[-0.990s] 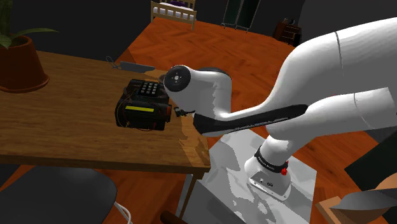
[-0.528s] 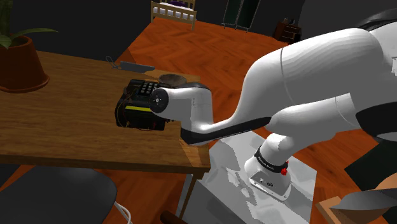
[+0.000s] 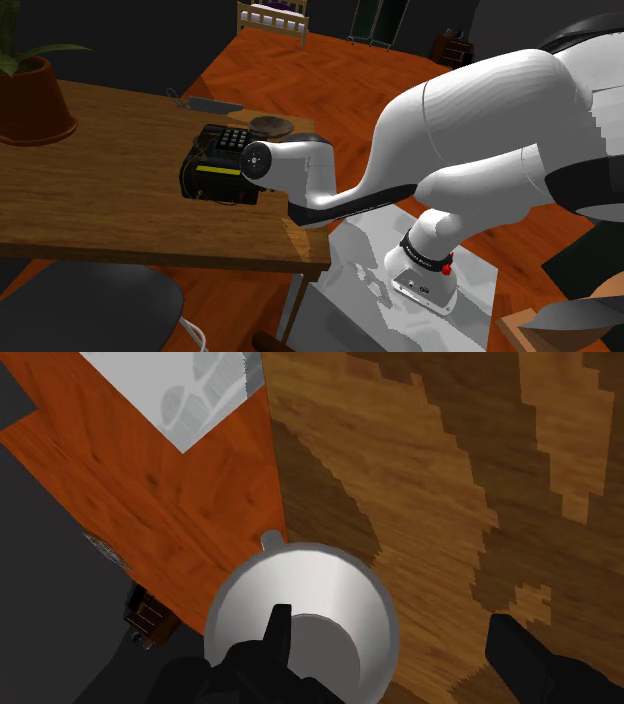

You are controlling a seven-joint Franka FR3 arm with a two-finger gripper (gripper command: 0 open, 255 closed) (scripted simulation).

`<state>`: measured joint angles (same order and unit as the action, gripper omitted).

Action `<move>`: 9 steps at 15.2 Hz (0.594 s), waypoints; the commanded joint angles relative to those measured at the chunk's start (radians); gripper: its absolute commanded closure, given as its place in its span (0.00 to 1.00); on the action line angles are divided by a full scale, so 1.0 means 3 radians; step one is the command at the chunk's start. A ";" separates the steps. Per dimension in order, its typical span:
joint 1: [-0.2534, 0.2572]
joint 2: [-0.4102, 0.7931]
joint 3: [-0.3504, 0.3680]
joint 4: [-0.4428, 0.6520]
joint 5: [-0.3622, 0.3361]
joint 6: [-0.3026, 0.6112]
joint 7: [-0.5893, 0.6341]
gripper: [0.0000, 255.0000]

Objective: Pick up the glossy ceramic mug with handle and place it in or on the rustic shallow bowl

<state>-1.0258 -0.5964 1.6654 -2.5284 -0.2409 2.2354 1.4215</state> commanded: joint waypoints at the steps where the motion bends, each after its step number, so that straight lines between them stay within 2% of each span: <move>1: -0.0007 0.0002 0.0003 0.0004 0.0000 0.0018 0.0001 0.00; 3: -0.0007 0.0002 0.0003 0.0004 -0.0001 0.0018 0.0002 0.00; 4: -0.0010 0.0002 0.0003 0.0004 -0.0002 0.0019 0.0000 1.00; 9: -0.0012 0.0002 0.0005 0.0004 -0.0002 0.0021 0.0001 1.00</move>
<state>-1.0289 -0.5959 1.6667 -2.5265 -0.2416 2.2413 1.4217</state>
